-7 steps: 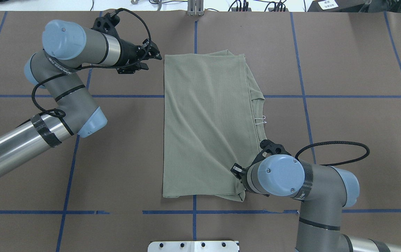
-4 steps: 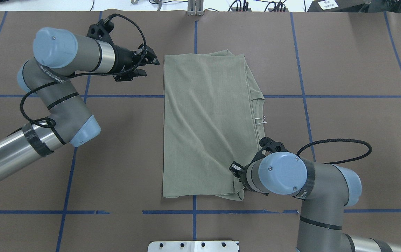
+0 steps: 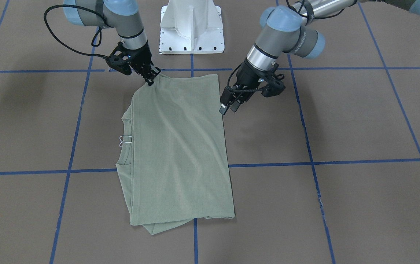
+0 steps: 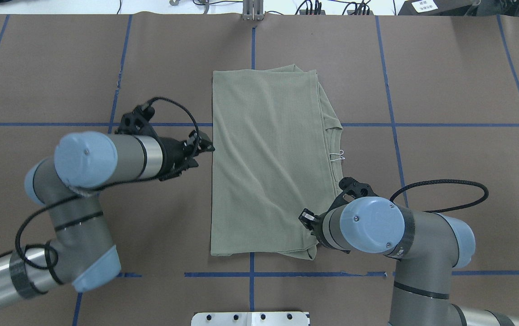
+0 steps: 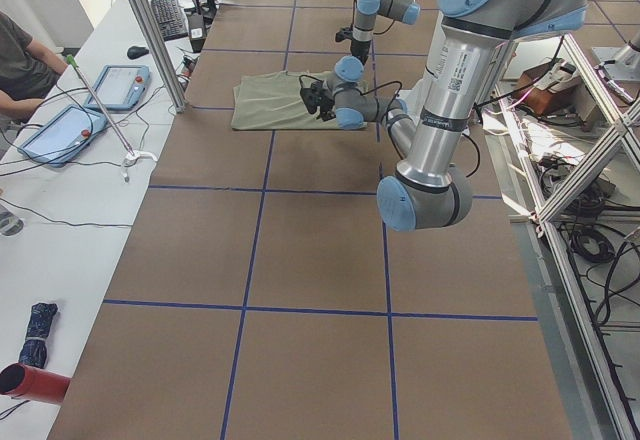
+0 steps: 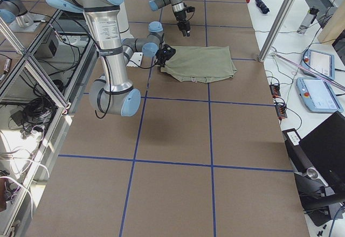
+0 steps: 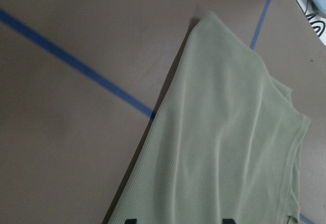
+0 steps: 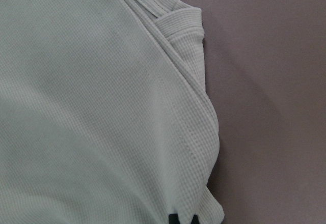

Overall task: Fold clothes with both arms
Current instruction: 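Lower the left gripper to the other near corner and grasp it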

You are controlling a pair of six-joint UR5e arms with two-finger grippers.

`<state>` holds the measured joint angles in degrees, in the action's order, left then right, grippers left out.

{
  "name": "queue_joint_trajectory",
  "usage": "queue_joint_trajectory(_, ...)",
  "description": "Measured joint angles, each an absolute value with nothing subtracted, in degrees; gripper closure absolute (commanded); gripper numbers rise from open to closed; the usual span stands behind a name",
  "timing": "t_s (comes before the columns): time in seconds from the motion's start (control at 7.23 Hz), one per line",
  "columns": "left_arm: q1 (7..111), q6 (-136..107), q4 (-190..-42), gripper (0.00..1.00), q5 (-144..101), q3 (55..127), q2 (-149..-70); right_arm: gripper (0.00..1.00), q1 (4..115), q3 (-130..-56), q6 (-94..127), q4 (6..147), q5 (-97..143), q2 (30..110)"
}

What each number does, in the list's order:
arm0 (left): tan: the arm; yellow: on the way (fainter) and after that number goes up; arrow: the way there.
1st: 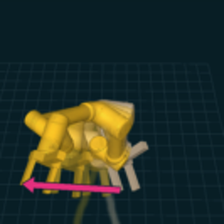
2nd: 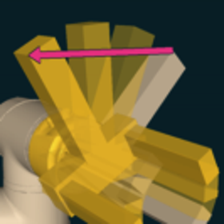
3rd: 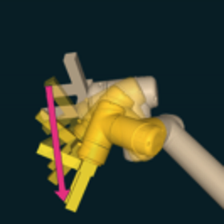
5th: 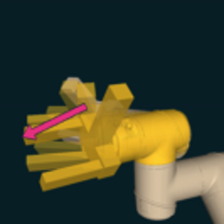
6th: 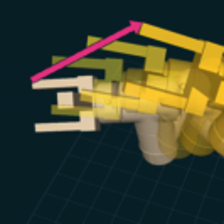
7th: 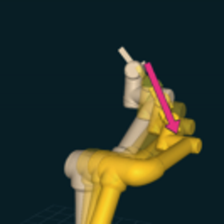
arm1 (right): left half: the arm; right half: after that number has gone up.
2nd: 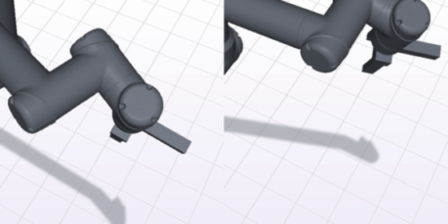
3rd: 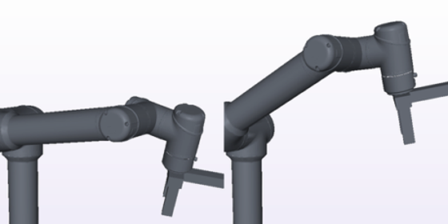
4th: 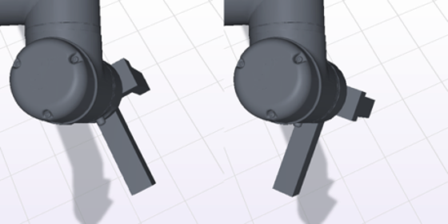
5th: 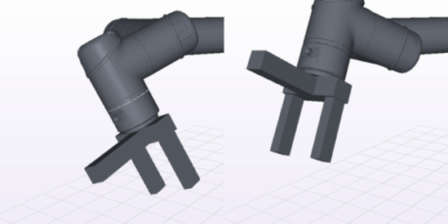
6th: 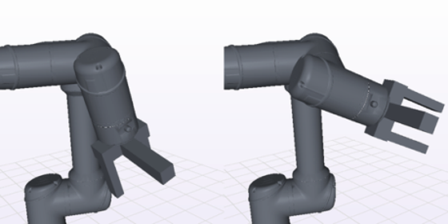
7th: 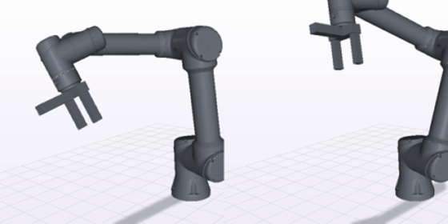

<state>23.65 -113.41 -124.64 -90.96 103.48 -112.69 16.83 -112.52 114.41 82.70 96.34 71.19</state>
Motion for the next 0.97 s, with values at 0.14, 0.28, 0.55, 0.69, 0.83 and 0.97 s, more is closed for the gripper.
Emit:
queue_joint_trajectory(0.14,19.7,-115.9,-122.4,0.36,-87.9,104.9,-111.7,1.0,16.8,-112.4,114.4,82.7,96.3,71.2)
queue_joint_trajectory(0.28,16.9,-117.5,-121.5,0.37,-86.2,105.3,-110.8,1.0,16.8,-112.4,114.4,82.7,96.3,71.2)
queue_joint_trajectory(0.55,13.4,-119.7,-121.0,0.38,-85.1,105.4,-109.9,1.0,16.8,-112.4,114.3,82.7,96.4,71.1)
queue_joint_trajectory(0.69,12.3,-120.0,-121.0,0.39,-85.0,105.3,-109.9,1.0,16.8,-112.4,114.3,82.7,96.4,71.0)
queue_joint_trajectory(0.83,11.4,-120.2,-120.9,0.43,-84.9,105.2,-109.9,1.0,16.8,-112.4,114.3,82.7,96.3,71.0)
queue_joint_trajectory(0.97,10.7,-120.2,-120.9,0.5,-84.9,105.1,-109.9,1.0,16.8,-112.4,114.3,82.7,96.3,71.1)
